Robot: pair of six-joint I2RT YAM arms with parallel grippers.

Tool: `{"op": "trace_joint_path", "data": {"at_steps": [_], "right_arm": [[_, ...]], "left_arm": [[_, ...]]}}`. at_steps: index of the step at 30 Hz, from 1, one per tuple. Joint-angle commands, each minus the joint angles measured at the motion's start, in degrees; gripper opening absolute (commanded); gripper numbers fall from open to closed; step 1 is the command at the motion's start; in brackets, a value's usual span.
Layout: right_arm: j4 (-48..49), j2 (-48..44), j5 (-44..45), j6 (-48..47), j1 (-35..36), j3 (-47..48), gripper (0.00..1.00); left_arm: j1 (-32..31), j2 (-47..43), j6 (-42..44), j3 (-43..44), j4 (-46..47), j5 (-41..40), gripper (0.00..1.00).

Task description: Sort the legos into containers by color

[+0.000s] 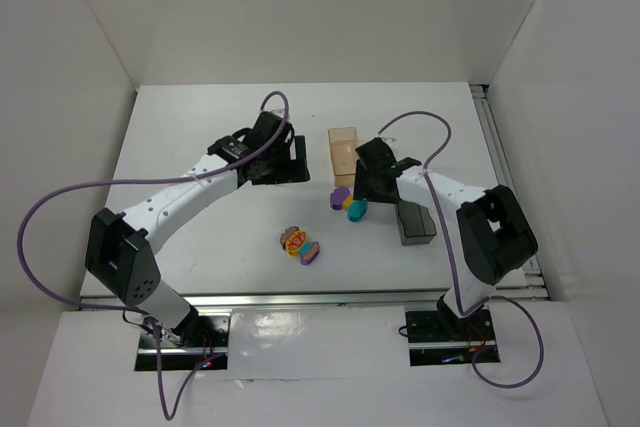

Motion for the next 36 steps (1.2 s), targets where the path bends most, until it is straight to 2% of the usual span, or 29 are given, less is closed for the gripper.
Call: {"op": "trace_joint_path", "data": {"at_steps": [1, 6, 11, 18, 21, 25, 30, 32, 33, 36], "right_arm": [[3.02, -0.61, -0.34, 0.96, -2.94, -0.07, 0.70], [3.02, 2.55, 0.81, -0.34, -4.36, 1.41, 0.68], [3.02, 6.76, 2.57, -4.13, -4.97, 3.79, 0.89], [3.02, 11.07, 5.20, -8.88, -5.59, 6.69, 0.93], [5.39, 12.92, 4.43, -11.59, -7.25, 6.69, 0.86], [7.94, 14.07, 1.17, -13.80, -7.78, 6.69, 0.86], [10.84, 12.84, -7.68, -15.30, -7.78, 3.27, 0.86], [10.32, 12.22, -10.34, -15.30, -7.78, 2.65, 0.80], [10.32, 11.52, -10.35, -14.69, -7.78, 2.13, 0.74], [8.13, 10.90, -6.33, -13.02, -5.59, 2.12, 0.65]], "left_arm": [[-1.57, 0.11, -1.91, -0.45, 0.48, 0.71, 0.92], [-2.72, 1.95, -2.43, 0.08, -0.05, 0.18, 0.92], [-3.25, 3.10, -2.43, 0.08, -0.57, 0.18, 0.92], [-3.25, 3.71, -2.96, -0.45, -0.58, -1.92, 0.92], [-3.25, 4.42, -2.96, -0.45, -0.58, -1.93, 0.91], [-3.25, 4.94, -2.96, -0.45, -0.05, -1.93, 0.91], [-3.25, 6.09, -2.96, -0.45, -0.05, -1.93, 0.91], [-3.25, 6.61, -2.96, 0.07, -0.05, -1.31, 0.90], [-3.25, 6.61, -2.96, 0.08, -0.05, -1.31, 0.90], [-3.25, 6.61, -2.96, 0.08, -0.05, -1.31, 0.90]]}}
